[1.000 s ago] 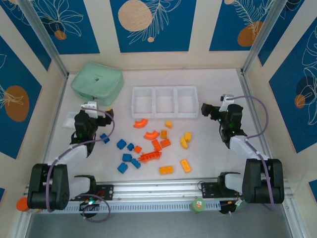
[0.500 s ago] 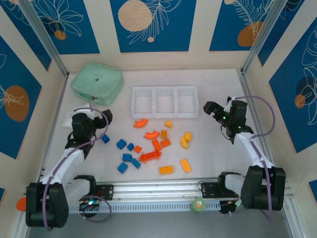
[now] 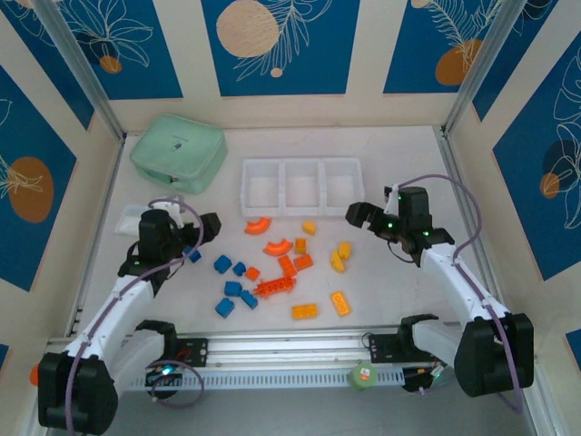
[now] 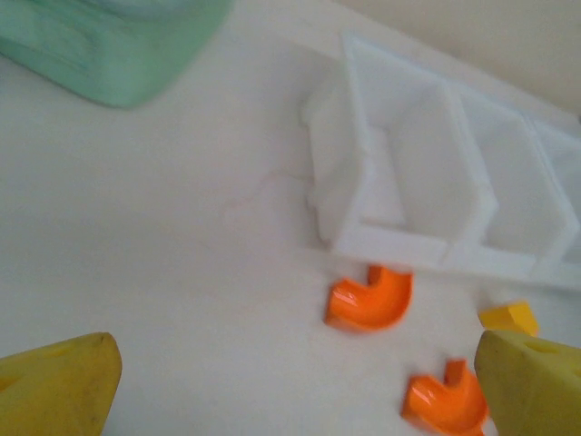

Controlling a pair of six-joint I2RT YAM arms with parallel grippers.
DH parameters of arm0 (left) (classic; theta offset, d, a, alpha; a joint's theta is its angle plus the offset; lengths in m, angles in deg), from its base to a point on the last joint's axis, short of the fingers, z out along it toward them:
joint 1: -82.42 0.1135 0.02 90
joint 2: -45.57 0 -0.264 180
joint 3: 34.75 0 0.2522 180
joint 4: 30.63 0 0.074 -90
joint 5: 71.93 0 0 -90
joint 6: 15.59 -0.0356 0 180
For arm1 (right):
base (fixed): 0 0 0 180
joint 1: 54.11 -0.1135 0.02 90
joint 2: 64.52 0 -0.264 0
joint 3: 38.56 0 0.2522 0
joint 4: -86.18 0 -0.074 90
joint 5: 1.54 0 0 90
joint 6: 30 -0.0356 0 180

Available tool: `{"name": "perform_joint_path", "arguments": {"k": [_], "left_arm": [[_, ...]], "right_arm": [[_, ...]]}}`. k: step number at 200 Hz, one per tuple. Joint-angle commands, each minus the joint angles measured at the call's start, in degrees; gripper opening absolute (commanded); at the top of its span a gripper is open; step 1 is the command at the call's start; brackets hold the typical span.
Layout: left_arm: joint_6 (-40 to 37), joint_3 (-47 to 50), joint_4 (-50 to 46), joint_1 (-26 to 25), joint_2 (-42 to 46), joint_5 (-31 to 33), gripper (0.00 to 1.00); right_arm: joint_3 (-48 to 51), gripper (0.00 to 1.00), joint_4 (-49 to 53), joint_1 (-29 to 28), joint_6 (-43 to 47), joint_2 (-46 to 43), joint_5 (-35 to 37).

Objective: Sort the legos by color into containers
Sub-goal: Pick up the lego from the center of the table.

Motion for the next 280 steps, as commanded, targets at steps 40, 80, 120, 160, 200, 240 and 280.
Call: {"name": "perform_joint_path", "arguments": {"k": [40,80,120,160,200,240,280], "left_arm": [[-2.73,-6.60,-6.21,-10.65,-5.25,2.98,0.99],[-6.49,-10.18,-6.16,-16.06,-11.88,5.77,0.99],[-11.02,-14.75,-7.43,-18.26,-19.57,4.30,0.93],[-14.91,-19.02,-8.97,-19.52,-27.18,2.16,0.81],[-17.92,-21.57,-9.65,-22.89,-32.54,3.77,0.69],[-20.35,-24.20,-9.80,-24.21,-37.57,3.81,0.65],[-22.42,-28.61,-11.86,-24.30,-42.80,5.30,0.62]], "right_arm": [[-6.61,0.99,7.90,-9.11,2.74,1.36,-2.36],[-10.65,0.99,8.46,-15.21,2.61,4.52,-1.60],[-12.02,0.99,7.58,-17.14,1.32,6.78,-1.57],[-13.43,0.99,7.74,-17.77,1.20,8.23,-1.13],[-13.95,0.99,8.79,-17.77,2.06,8.48,-0.38],[-14.42,0.99,10.24,-17.51,3.04,8.38,1.09],[-14.31,0.99,10.37,-17.24,3.56,7.61,1.23]]}}
